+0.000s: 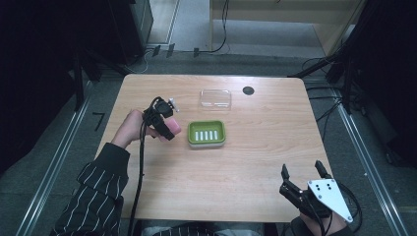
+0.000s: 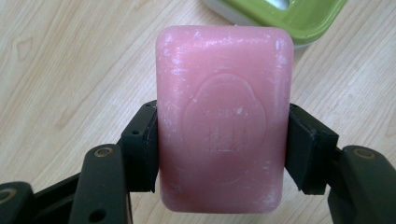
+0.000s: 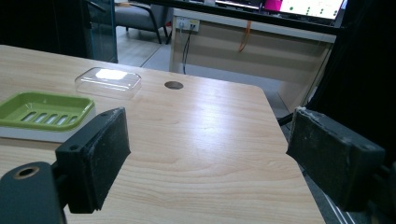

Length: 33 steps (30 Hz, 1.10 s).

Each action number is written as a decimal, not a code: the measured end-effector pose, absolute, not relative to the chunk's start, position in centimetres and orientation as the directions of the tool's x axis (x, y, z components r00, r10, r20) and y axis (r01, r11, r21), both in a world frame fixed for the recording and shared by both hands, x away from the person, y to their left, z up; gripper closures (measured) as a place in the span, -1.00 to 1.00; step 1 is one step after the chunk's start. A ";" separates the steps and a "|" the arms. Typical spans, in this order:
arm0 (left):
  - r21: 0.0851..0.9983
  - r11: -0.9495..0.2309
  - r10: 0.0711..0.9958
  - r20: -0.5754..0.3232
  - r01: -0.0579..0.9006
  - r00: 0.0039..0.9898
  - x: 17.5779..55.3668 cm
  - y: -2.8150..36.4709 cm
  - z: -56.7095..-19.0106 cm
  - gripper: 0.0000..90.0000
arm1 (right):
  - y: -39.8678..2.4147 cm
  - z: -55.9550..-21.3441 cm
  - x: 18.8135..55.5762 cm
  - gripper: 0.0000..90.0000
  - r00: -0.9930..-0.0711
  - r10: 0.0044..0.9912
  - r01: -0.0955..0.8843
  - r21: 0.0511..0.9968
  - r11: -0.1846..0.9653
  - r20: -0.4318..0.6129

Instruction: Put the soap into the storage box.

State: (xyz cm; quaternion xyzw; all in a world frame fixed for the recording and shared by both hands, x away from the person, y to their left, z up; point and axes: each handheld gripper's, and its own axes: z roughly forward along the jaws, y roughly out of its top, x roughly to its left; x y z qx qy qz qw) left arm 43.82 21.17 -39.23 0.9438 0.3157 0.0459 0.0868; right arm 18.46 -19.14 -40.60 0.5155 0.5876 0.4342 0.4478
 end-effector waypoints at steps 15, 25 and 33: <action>0.201 -0.813 0.564 0.033 0.547 0.825 44.4 20.1 -38.8 -0.15 | -19.3 -40.6 18.2 -0.72 -0.058 0.995 0.227 0.969 0.092 -0.081; 0.206 -0.830 0.536 0.034 0.518 0.844 44.7 19.2 -38.6 -0.15 | -19.6 -40.6 17.9 -0.72 -0.049 0.996 0.232 0.969 0.086 -0.077; 0.204 -0.840 0.520 0.036 0.503 0.853 45.0 18.7 -38.6 -0.15 | -19.8 -40.6 17.7 -0.72 -0.038 0.996 0.238 0.967 0.086 -0.079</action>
